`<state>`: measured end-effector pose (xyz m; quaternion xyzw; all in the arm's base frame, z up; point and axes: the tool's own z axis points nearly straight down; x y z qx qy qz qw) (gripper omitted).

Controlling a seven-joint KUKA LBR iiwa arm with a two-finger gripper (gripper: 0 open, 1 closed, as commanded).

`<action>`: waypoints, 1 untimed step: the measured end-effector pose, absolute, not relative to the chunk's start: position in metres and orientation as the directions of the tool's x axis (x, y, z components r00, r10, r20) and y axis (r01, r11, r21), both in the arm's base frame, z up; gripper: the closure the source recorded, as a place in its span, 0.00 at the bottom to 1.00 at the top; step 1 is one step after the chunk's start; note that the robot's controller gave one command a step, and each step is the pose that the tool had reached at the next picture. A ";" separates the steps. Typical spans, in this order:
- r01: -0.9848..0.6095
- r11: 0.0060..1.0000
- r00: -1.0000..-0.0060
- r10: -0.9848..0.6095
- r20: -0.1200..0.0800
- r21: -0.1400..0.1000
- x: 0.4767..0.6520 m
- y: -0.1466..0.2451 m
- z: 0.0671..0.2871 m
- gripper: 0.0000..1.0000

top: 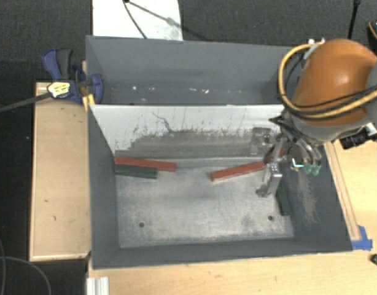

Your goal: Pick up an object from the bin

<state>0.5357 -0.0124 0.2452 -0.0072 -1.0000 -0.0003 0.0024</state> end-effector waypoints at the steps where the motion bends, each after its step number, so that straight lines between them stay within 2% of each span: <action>1: 0.063 0.998 -0.998 0.063 0.004 0.001 0.584 0.000 0.169 0.00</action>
Offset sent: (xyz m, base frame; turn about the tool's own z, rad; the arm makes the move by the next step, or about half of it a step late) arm 0.0480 0.0112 -0.0726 0.0500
